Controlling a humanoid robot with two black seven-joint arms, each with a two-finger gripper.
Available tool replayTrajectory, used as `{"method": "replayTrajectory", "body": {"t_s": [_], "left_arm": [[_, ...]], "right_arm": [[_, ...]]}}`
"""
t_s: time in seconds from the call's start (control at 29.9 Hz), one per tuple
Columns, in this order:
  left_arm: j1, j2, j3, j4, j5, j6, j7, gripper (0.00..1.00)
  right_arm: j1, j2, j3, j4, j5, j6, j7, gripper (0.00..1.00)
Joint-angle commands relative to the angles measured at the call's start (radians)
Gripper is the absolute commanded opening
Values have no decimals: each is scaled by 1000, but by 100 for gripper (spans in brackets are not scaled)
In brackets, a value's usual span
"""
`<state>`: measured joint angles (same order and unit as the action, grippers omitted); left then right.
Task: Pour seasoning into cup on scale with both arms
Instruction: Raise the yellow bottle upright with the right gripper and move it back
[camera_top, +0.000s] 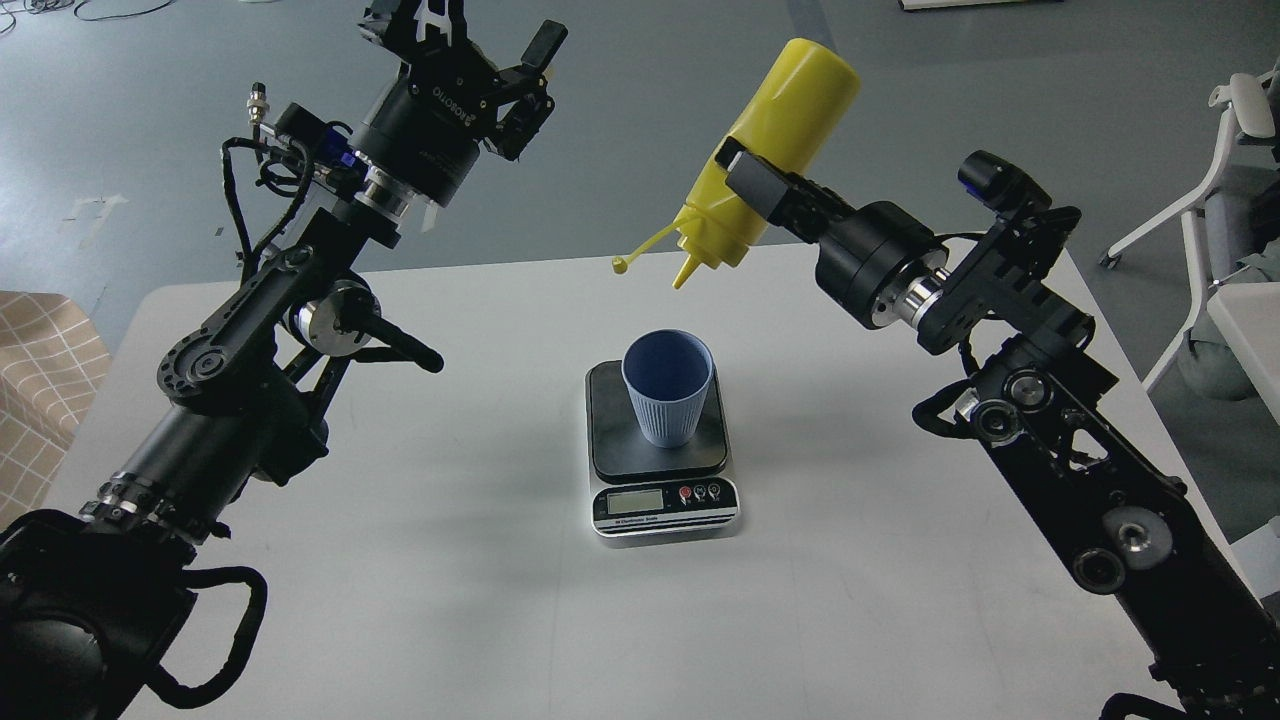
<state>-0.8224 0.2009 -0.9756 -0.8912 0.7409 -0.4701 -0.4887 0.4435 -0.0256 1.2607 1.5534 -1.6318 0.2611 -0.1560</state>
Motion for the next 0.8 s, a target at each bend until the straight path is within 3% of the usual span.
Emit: {"method": "replayTrajectory", "body": {"t_s": [0.0,0.23,0.33,0.6,0.77], "left_arm": [[2,0,3,0,0,-1,0,98],[2,-1,11,0,0,-1,0,98],[3,-5,17,1,2,-1,0,98],[17,-1,34,5,3,-4,0,98],[22,9,78,15,3,-4,0,98]], "right_arm": [[-6,10,126,-3,417,0,-60,0],[-40,-45,245,-26,1010,9,-76,0],[-60,-46,285,-19,1095,18,-76,0],[-177,-43,378,-38,1342,191,-73,0],[-255,26,399,-170,1391,228,-66,0]]}}
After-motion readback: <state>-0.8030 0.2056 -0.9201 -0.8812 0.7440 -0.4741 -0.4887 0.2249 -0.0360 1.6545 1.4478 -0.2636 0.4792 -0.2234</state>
